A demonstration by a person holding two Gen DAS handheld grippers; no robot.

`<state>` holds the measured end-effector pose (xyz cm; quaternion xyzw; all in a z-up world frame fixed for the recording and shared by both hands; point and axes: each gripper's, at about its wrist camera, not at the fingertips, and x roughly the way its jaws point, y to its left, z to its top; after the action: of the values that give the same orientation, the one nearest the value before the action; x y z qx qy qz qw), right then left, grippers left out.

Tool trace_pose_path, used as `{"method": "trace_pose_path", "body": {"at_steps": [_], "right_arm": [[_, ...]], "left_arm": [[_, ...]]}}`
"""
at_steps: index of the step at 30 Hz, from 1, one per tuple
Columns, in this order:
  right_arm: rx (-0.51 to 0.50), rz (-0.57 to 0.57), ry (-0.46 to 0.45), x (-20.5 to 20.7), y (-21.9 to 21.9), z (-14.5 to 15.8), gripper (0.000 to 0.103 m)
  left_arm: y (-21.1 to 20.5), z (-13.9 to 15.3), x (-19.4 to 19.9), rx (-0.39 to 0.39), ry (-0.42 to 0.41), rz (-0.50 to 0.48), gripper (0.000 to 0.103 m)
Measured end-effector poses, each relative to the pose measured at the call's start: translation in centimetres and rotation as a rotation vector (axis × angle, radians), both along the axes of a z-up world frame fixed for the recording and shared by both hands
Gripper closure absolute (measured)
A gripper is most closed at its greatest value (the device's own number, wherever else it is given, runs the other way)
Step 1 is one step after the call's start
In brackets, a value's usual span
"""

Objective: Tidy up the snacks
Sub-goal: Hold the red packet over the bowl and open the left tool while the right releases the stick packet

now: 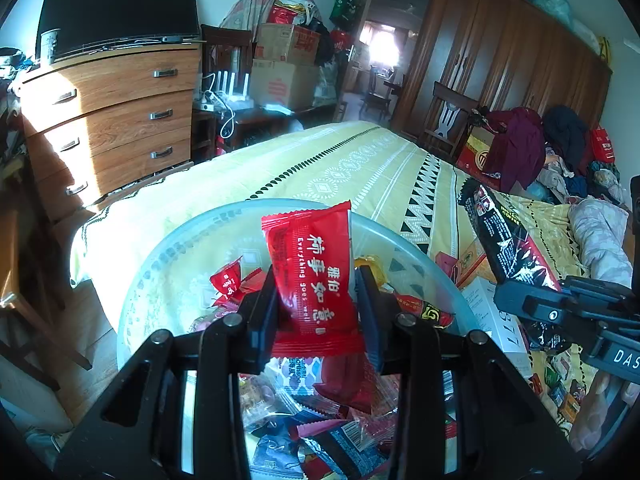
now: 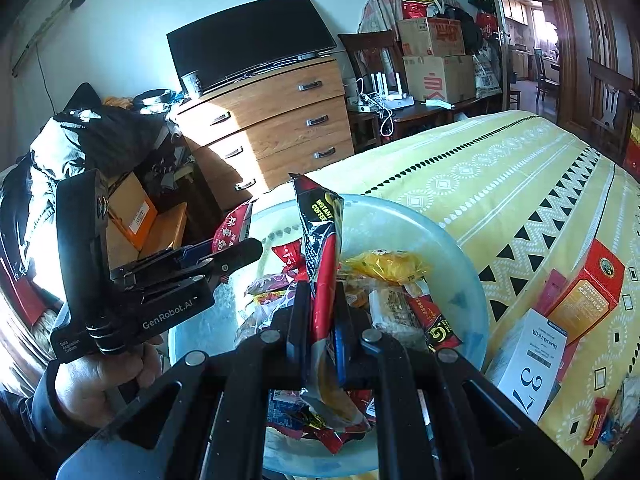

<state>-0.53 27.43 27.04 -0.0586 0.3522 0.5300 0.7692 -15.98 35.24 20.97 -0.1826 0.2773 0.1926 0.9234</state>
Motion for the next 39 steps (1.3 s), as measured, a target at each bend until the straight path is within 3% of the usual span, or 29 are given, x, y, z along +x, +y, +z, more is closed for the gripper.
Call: {"method": "trace_pose_path", "body": {"at_steps": [39], "right_arm": [[-0.018, -0.01, 0.003, 0.28, 0.07, -0.93, 0.091]], "left_arm": [[-0.52, -0.48, 0.77, -0.019, 0.009, -0.026, 0.066]]}}
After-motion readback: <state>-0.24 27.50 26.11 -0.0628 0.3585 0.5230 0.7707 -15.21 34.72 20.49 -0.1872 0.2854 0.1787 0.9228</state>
